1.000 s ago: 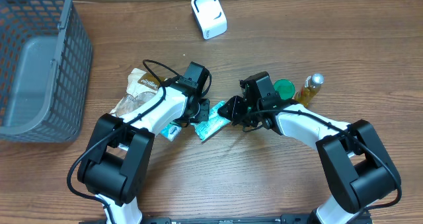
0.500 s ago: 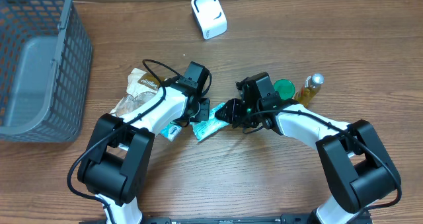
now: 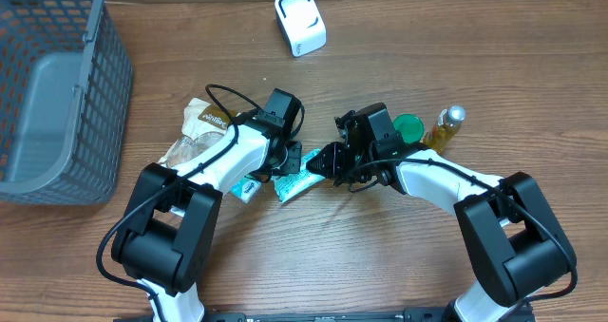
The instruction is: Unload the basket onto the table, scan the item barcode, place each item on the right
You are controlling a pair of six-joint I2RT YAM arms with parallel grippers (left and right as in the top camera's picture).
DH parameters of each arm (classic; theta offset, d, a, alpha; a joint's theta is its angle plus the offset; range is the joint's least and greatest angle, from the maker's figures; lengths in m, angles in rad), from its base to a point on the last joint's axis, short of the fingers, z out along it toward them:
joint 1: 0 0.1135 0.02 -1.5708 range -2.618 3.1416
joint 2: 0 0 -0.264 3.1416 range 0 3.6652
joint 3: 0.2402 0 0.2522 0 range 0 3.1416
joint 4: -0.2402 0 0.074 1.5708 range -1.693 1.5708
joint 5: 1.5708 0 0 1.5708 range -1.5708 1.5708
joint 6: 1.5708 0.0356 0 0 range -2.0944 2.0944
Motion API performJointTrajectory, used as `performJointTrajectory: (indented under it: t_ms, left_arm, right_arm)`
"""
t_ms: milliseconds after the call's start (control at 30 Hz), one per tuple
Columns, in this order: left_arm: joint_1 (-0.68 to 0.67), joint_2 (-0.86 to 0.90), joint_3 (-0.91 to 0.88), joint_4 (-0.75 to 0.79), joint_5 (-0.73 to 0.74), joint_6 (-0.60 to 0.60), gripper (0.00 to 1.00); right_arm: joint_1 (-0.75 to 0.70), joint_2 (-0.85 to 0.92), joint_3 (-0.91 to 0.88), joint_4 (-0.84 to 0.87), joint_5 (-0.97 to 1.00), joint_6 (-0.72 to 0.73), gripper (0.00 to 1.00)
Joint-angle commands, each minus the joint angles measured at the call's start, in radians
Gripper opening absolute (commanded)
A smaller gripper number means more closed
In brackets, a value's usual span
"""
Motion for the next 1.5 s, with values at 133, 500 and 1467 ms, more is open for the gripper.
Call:
performJointTrajectory:
  t_ms: [133,500,1467]
  left_arm:
    - [-0.002,0.01,-0.024,0.001,-0.018,0.015,0.04]
    - [0.011,-0.01,0.014,-0.023,-0.016,0.015,0.04]
    - [0.436,-0.204,0.259,-0.22,-0.04,0.03,1.0]
  right_arm:
    - [0.002,0.003,-0.004,0.013,-0.024,-0.013,0.18]
    - [0.002,0.003,-0.004,0.013,-0.001,-0.039,0.07]
    - [0.002,0.003,-0.004,0.005,0.055,-0.092,0.04]
